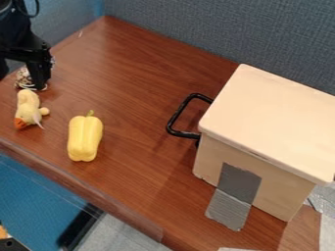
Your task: Open the drawer
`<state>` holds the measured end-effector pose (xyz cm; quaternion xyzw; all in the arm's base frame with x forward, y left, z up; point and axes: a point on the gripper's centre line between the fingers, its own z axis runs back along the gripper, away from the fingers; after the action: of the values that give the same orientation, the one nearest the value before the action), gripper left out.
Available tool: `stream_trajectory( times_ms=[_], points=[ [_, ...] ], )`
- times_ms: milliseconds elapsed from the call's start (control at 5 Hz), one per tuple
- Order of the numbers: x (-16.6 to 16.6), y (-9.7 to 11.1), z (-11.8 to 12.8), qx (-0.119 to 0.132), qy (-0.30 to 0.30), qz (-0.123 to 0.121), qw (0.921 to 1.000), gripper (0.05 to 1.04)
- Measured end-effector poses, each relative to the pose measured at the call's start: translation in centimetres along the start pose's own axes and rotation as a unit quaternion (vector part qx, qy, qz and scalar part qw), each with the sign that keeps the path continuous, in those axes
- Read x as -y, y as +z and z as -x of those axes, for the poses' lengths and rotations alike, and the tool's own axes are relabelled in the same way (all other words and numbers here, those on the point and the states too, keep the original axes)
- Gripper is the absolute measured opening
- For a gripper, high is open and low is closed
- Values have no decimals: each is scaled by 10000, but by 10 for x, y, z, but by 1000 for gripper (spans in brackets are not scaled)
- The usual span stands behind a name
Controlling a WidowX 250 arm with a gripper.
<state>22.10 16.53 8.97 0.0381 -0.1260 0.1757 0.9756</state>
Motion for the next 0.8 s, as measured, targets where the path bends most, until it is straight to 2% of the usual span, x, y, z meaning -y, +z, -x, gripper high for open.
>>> stream_trajectory(
  times_ms=[200, 400, 800],
  points=[
    [2, -5, 2, -81, 43, 68, 9999, 1000],
    [41, -15, -2, -138, -128, 549, 9983, 1000],
    [117, -34, -12, -264, -658, 1115, 9912, 1000]
  ],
)
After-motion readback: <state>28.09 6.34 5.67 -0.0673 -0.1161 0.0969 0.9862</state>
